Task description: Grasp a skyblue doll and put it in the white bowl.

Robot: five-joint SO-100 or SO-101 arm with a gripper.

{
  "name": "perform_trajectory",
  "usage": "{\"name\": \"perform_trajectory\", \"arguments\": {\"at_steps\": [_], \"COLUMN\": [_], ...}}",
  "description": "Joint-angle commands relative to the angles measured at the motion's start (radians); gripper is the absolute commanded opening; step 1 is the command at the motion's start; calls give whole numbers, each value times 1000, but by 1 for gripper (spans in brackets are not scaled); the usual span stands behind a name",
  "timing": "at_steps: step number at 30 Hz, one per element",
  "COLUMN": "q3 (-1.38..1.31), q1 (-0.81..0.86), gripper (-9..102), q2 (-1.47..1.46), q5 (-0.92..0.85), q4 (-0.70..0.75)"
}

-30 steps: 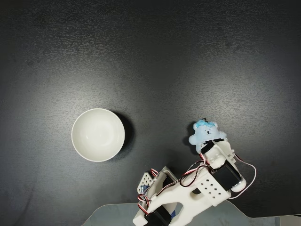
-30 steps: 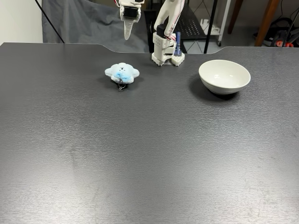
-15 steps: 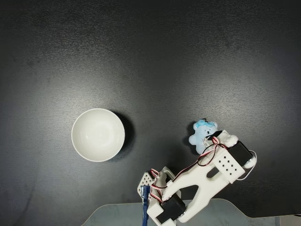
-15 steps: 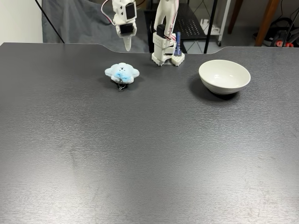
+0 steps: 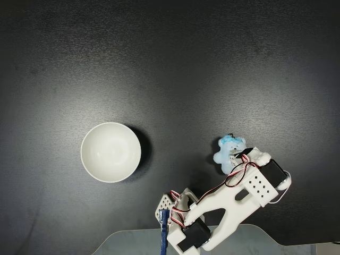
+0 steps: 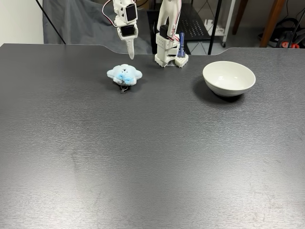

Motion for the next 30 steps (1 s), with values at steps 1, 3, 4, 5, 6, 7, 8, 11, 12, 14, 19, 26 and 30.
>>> {"name": "perform_trajectory", "arguments": {"at_steps": [1,3,4,5,6,7,8,11,12,14,19,26,30], "q3": [-107,-135,-149,-163,-173,-181,-184,-184,-183,-176,-170,-167,-167], "q1": [14,14,14,14,15,15,15,12,8,9,17,18,15], "gripper": [47,52,53,53,53,53,53,53,53,53,53,53,53], "q2": [12,9,5,2,-2,-2,-2,-3,-3,-3,-5,-91,-160], "q5": [-9,-8,-8,-8,-8,-8,-8,-14,-26,-74,-198,-201,-195], "q4": [38,38,38,38,38,38,38,40,43,44,44,41,40]}}
